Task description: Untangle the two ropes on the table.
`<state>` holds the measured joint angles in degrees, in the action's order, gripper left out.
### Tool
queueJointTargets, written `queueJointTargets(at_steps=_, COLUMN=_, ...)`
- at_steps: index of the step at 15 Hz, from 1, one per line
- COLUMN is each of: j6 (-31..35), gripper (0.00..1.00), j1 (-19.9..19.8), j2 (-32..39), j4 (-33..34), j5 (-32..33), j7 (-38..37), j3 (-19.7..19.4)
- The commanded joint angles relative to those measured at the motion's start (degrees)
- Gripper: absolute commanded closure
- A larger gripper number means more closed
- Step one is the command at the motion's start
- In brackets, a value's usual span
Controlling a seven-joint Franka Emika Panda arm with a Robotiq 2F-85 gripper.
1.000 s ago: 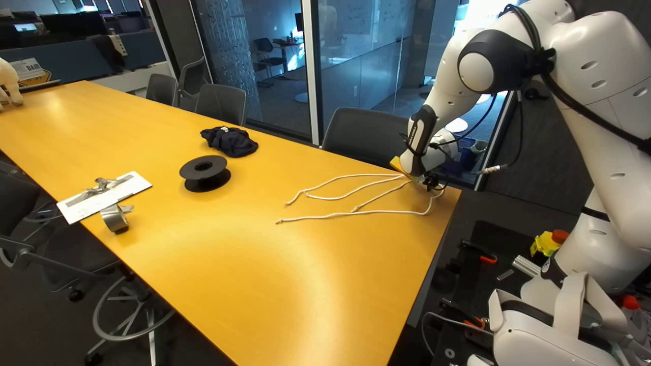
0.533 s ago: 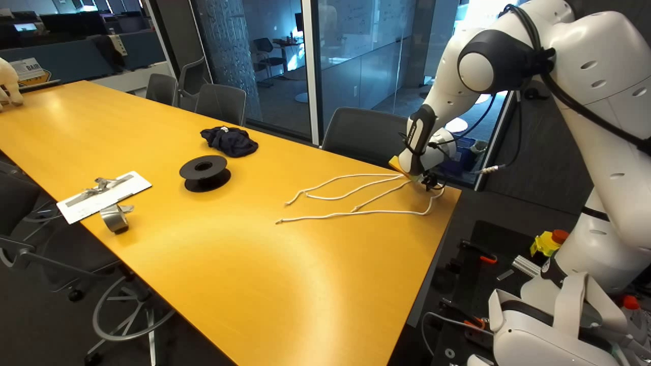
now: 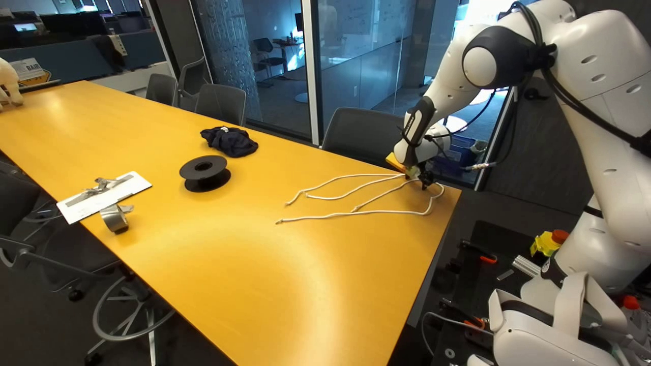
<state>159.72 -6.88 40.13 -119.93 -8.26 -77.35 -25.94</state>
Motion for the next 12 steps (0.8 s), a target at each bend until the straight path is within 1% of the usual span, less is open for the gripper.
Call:
queueJointTargets(at_steps=1, j6=-3.3, gripper=0.0, j1=-4.37, j2=0.61, j4=3.29, j5=-2.41, j7=3.09, j3=4.28)
queueJointTargets(at_steps=4, j6=-6.2, gripper=0.0, j1=-6.13, j2=-0.06, j4=3.89, j5=-3.04, j7=5.03, j3=5.68)
queueJointTargets(at_steps=8, j6=-10.09, gripper=0.0, j1=-8.6, j2=-2.43, j4=2.15, j5=-5.01, j7=9.05, j3=8.17)
queueJointTargets(at_steps=10, j6=-10.95, gripper=0.0, j1=-8.61, j2=-4.03, j4=-0.03, j5=-5.82, j7=10.24, j3=8.45)
queueJointTargets(at_steps=12, j6=-11.31, gripper=0.0, j1=-7.67, j2=-5.56, j4=-2.6, j5=-5.89, j7=10.31, j3=7.99)
